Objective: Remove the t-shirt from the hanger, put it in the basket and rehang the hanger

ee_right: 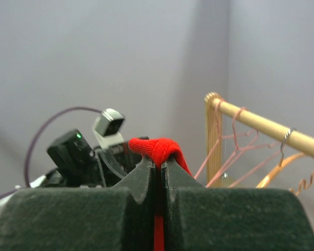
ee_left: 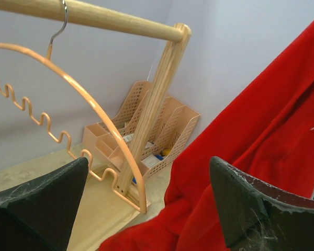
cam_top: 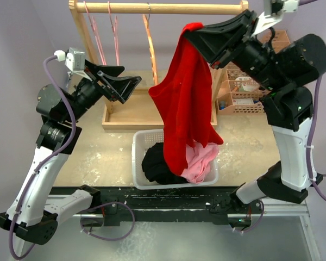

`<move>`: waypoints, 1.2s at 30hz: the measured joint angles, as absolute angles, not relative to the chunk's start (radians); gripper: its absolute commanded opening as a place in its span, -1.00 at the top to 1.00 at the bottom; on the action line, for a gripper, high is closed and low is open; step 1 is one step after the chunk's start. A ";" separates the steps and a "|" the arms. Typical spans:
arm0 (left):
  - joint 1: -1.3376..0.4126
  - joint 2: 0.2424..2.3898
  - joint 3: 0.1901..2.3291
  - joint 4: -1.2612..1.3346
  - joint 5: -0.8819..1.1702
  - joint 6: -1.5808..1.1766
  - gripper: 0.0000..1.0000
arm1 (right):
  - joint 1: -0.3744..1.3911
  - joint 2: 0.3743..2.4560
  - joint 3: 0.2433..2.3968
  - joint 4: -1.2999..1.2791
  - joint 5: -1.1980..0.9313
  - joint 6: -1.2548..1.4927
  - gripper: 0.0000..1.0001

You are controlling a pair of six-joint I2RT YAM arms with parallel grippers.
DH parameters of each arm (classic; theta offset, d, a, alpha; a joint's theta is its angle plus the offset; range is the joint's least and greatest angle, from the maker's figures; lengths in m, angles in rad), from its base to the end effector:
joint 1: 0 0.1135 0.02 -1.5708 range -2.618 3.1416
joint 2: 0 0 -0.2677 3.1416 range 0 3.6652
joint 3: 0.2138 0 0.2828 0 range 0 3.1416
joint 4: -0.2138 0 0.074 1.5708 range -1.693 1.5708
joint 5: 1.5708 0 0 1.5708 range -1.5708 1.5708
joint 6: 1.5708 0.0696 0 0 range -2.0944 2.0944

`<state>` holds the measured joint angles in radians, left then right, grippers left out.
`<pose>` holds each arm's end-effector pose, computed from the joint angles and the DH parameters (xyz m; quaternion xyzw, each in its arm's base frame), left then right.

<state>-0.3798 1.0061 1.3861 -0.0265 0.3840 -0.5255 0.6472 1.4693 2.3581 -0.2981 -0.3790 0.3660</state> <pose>0.2142 -0.1136 0.5458 0.1153 0.5712 -0.4503 0.6765 0.1725 0.1626 0.7094 -0.2293 0.4344 0.4980 0.7147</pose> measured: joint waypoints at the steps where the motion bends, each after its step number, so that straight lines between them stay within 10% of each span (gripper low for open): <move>1: -0.380 1.006 1.380 -0.028 0.382 -0.525 -0.98 | 0.647 1.489 2.407 -0.297 -0.391 0.371 1.00; 36: -0.380 0.966 1.225 -0.083 0.311 -0.505 -0.98 | 0.648 1.399 2.070 0.185 -0.597 0.663 1.00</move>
